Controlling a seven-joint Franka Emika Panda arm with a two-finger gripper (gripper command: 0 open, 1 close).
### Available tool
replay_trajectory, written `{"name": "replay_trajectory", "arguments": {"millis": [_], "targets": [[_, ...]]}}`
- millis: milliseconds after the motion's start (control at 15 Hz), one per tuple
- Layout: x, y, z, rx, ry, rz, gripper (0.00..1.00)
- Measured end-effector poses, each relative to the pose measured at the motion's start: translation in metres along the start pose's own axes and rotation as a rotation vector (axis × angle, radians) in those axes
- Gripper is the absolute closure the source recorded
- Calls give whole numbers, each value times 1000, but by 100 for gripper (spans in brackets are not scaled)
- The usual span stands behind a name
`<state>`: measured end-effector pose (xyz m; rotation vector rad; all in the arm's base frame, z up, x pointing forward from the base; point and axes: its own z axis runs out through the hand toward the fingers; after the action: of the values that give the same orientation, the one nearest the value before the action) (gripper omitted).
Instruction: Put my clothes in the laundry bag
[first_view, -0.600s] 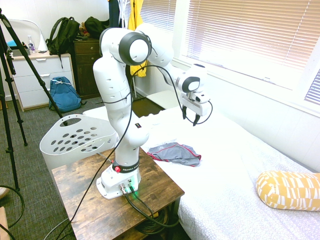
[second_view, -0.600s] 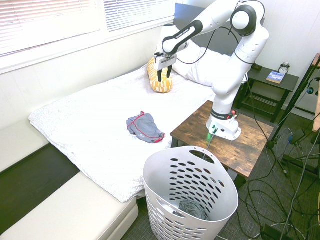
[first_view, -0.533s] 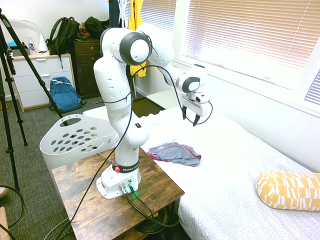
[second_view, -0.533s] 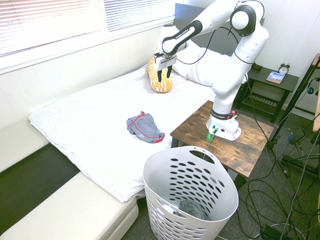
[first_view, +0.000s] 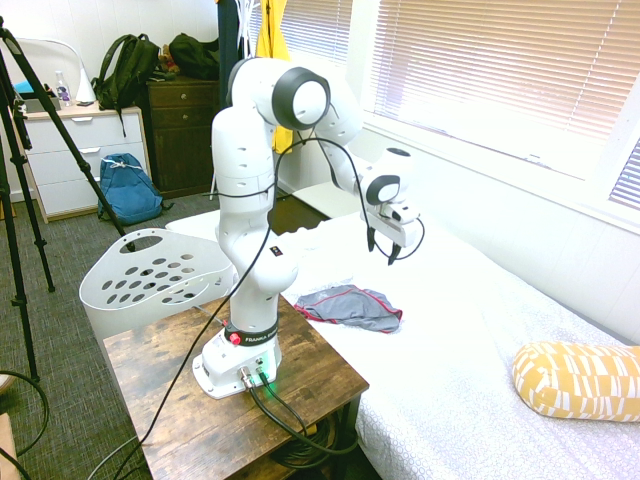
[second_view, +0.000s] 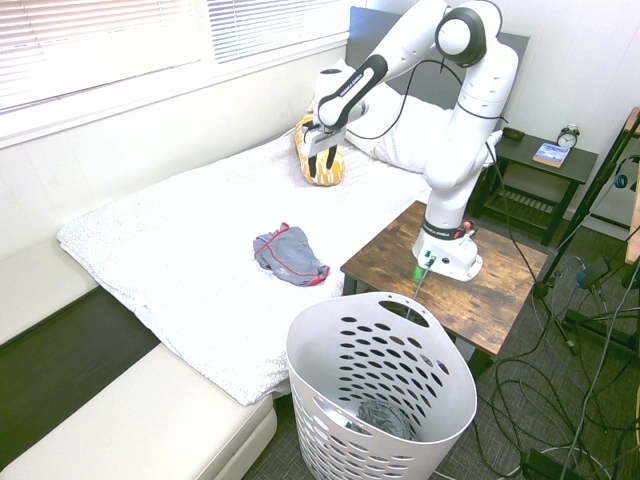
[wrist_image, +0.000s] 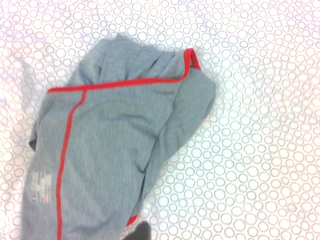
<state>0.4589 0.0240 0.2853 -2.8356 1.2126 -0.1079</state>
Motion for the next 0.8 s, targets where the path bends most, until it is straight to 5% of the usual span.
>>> {"name": "replay_trajectory", "arguments": {"millis": [467, 800], "targets": [[-5, -57, 163, 33, -108, 27, 0], [-2, -86, 225, -13, -138, 3, 0]]}}
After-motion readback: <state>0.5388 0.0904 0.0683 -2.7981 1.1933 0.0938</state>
